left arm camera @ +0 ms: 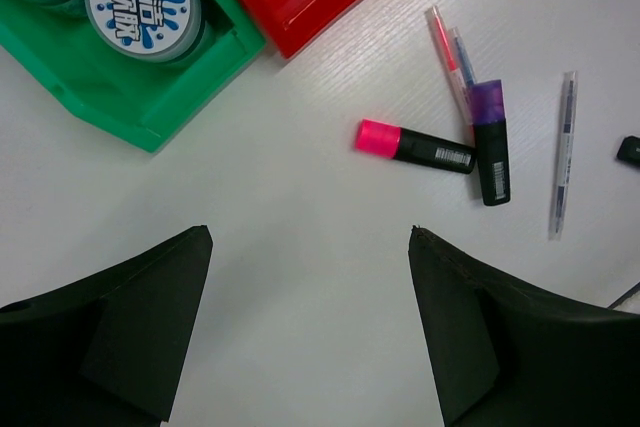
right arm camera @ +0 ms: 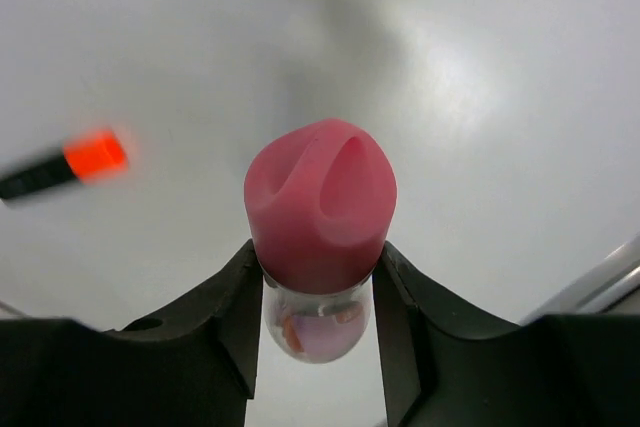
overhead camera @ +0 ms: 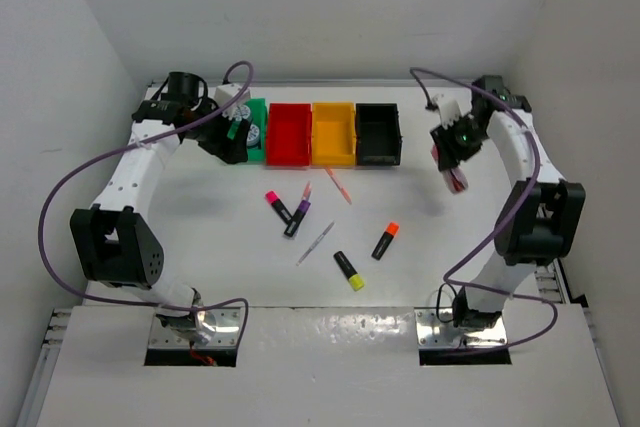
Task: Sort the stationery into containers
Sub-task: Place the storage box in the storage box.
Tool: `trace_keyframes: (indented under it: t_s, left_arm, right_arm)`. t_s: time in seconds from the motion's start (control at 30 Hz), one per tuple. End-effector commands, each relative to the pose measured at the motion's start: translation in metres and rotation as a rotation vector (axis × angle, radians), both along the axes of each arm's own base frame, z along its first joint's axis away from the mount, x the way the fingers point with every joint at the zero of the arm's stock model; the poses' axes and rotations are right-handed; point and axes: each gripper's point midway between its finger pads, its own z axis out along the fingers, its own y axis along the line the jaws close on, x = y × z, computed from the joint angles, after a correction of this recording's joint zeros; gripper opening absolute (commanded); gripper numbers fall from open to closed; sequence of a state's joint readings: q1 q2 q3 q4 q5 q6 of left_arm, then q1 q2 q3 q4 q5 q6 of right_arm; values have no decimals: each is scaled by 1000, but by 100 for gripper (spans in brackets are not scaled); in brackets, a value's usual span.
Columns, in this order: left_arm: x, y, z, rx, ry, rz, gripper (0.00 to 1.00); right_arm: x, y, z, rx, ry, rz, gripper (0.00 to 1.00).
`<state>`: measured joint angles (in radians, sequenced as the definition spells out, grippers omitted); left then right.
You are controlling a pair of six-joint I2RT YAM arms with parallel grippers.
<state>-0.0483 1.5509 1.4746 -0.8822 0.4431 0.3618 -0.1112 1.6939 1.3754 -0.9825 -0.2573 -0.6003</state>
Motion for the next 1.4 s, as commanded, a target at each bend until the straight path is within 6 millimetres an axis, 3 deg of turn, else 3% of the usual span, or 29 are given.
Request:
trace_keyframes:
  t_s: [0.0, 0.03, 0.07, 0.1, 0.13, 0.17, 0.2, 0.3, 0.47, 0.7, 0.87, 1.1, 1.23, 1.27, 1.33, 1.37]
  left_arm:
    - [3, 0, 20, -35, -60, 17, 86]
    - [4, 1, 18, -37, -54, 21, 86]
    - [4, 1, 17, -37, -50, 23, 86]
    - [4, 2, 17, -38, -49, 26, 86]
    - [5, 2, 16, -40, -46, 31, 86]
    - [5, 3, 14, -45, -42, 32, 86]
    - [5, 2, 14, -48, -40, 35, 86]
    - [6, 3, 14, -59, -44, 41, 86]
    - [5, 4, 9, -67, -35, 48, 86]
    - [1, 7, -1, -70, -12, 56, 87]
    - [2, 6, -6, -76, -1, 57, 87]
    - [3, 7, -7, -74, 4, 61, 87]
    - [3, 8, -7, -67, 5, 60, 87]
    - [2, 8, -8, -66, 9, 58, 87]
    - [4, 8, -6, -68, 5, 58, 89]
    - [4, 8, -6, -67, 5, 60, 89]
  right_arm:
    - [59, 53, 46, 210, -97, -141, 0]
    - [68, 69, 50, 234, -92, -159, 0]
    - [84, 83, 68, 242, -142, -137, 0]
    - [93, 91, 69, 238, -150, -135, 0]
    - [101, 105, 56, 210, -129, -129, 0]
    - [114, 111, 65, 205, -165, -122, 0]
    - [121, 121, 51, 191, -141, -127, 0]
    - [142, 140, 52, 192, -185, -118, 0]
    - [166, 154, 30, 184, -254, -130, 0]
    - [193, 149, 16, 129, -331, -129, 0]
    - [207, 152, 19, 128, -371, -124, 0]
    - [211, 157, 0, 92, -340, -107, 3]
    - [207, 157, -5, 78, -319, -116, 19]
    - [206, 157, -5, 73, -315, -120, 40]
    - [204, 156, -3, 68, -312, -133, 69]
    - [204, 156, -1, 67, -313, -138, 74]
